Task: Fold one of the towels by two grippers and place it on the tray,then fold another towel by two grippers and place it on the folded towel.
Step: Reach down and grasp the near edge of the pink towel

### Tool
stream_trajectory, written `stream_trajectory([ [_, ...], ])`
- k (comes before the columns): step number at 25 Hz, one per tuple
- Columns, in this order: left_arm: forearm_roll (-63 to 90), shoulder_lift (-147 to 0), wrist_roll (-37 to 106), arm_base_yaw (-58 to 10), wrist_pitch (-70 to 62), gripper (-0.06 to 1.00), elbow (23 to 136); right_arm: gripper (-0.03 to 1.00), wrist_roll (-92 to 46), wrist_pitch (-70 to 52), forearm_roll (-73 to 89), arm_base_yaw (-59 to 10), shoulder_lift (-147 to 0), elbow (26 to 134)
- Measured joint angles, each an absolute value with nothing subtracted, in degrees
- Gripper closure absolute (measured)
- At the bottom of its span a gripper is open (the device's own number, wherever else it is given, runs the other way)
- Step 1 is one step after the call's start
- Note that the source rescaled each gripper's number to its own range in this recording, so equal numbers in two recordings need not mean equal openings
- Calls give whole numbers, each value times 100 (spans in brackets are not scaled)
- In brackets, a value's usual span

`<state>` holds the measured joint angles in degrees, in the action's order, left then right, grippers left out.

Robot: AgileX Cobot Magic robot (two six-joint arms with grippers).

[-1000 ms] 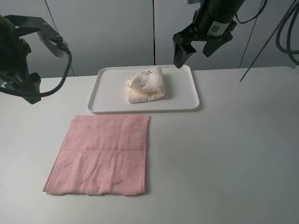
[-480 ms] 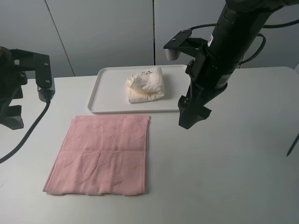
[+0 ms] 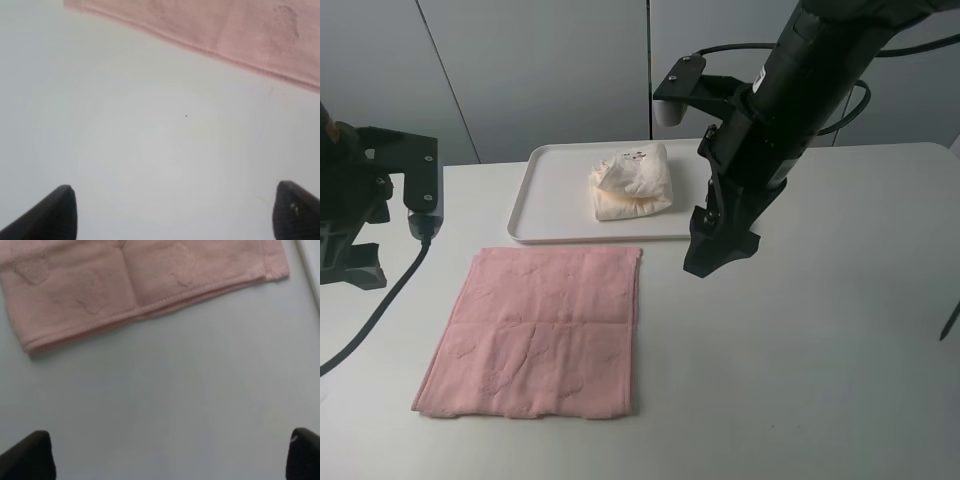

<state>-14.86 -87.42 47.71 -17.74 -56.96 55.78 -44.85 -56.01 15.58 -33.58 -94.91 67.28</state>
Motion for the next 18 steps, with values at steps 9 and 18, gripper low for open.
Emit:
stream_trajectory([
  [9,-1528,-8729,5691,-1774,-4493,-6,3649,-3,-4646,-5326,1126,-4382,-9849,6724],
  [18,-1229,-8633,5764,-2493,-3229,-6,2970,-3,-4104,-5028,522,-5266,-10810,6715],
])
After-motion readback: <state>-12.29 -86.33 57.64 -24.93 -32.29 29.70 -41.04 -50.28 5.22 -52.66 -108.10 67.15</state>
